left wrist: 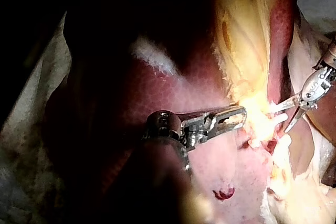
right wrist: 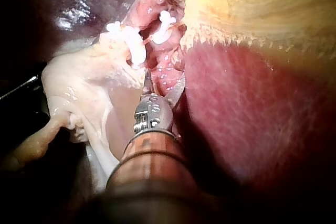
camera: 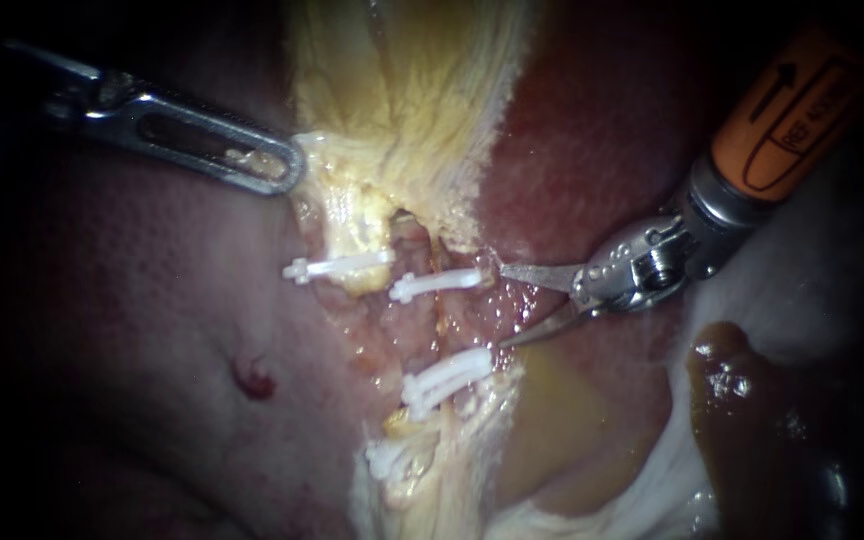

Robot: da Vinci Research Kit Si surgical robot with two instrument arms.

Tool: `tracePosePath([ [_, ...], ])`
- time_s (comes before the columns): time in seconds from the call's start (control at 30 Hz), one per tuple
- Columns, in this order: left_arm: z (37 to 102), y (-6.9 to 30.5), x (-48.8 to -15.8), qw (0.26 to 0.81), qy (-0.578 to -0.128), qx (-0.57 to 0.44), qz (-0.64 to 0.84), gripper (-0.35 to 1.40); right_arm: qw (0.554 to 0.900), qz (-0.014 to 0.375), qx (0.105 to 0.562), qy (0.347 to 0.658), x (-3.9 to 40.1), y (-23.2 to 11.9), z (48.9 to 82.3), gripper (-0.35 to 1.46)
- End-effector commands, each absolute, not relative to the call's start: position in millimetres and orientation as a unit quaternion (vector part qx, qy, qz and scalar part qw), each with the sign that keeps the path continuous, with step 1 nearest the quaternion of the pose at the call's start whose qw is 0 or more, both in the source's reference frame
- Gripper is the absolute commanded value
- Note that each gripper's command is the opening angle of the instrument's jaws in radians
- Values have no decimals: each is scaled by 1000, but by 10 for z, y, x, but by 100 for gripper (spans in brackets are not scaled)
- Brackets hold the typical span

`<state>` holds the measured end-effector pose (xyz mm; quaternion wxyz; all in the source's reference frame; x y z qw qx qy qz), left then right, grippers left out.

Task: Go to the cutting position right tube

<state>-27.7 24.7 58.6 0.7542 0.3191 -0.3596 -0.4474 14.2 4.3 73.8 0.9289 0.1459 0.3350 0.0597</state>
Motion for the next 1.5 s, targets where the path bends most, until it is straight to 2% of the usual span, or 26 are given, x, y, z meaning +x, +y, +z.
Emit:
tracePosePath([
  [0.03, 586, 247, -278, 754, -360, 319, -447, -35, 929, 59, 146, 335, 142, 43, 738, 144],
  [0.5, 586, 246, -278, 754, -360, 319, -447, -35, 928, 69, 152, 334, 141, 41, 729, 144],
  [0.77, 587, 246, -278, 754, -360, 318, -447, -35, 918, 78, 189, 340, 142, 38, 720, 144],
  [0.87, 587, 245, -278, 754, -360, 318, -447, -35, 904, 80, 221, 358, 142, 35, 716, 144],
  [1.13, 587, 245, -278, 754, -360, 318, -448, -35, 876, 100, 260, 393, 151, 25, 703, 144],
  [1.23, 587, 245, -278, 754, -360, 318, -448, -35, 871, 102, 277, 392, 156, 24, 701, 144],
  [1.5, 587, 244, -279, 755, -360, 318, -448, -35, 868, 110, 286, 391, 163, 22, 707, 144],
])
